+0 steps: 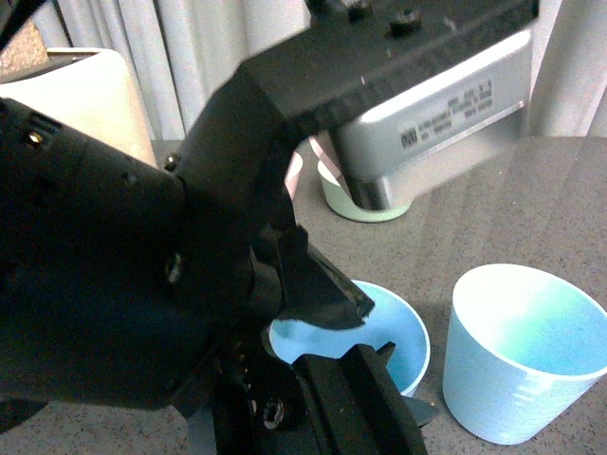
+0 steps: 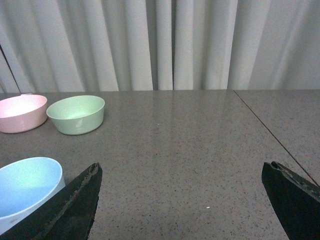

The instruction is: Stack blue cups with both arms

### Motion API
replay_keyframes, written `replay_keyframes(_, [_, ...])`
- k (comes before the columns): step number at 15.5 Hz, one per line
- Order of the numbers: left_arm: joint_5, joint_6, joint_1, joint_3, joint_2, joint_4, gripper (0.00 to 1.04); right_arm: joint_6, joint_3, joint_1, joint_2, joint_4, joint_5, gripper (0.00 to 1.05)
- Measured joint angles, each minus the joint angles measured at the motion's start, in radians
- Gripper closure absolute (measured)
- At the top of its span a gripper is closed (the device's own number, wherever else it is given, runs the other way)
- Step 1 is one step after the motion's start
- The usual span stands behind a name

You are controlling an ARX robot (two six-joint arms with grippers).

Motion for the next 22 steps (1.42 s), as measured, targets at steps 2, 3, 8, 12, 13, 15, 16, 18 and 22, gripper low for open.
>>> replay_keyframes(2, [0.031,-0.023,0.034,0.024,-0.032,0.0,0.26,0.0,0.0,0.0,0.0,0.0,0.0,0.07])
replay_keyframes(3, [0.05,-0.045,0.061,0.05,-0.049,0.018,0.15,0.0,0.0,0.0,0.0,0.0,0.0,0.07])
replay_keyframes(8, [0.107,-0.34,0.344,0.14,-0.095,0.294,0.07,0.0,0.0,0.0,0.0,0.0,0.0,0.07])
replay_keyframes(12, [0.125,-0.602,0.628,0.078,-0.226,0.513,0.07,0.0,0.0,0.0,0.0,0.0,0.0,0.07])
replay_keyframes(13, [0.073,-0.604,0.668,0.055,-0.268,0.488,0.1,0.0,0.0,0.0,0.0,0.0,0.0,0.07])
replay_keyframes(15, [-0.201,-0.552,0.75,-0.092,-0.396,0.472,0.31,0.0,0.0,0.0,0.0,0.0,0.0,0.07])
replay_keyframes(16, [-0.179,-0.534,0.847,-0.214,-0.489,0.479,0.46,0.0,0.0,0.0,0.0,0.0,0.0,0.07])
replay_keyframes(18, [-0.179,-0.528,0.881,-0.377,-0.64,0.508,0.69,0.0,0.0,0.0,0.0,0.0,0.0,0.07])
replay_keyframes(22, [-0.25,-0.526,0.776,-0.532,-0.748,0.532,1.04,0.0,0.0,0.0,0.0,0.0,0.0,0.07])
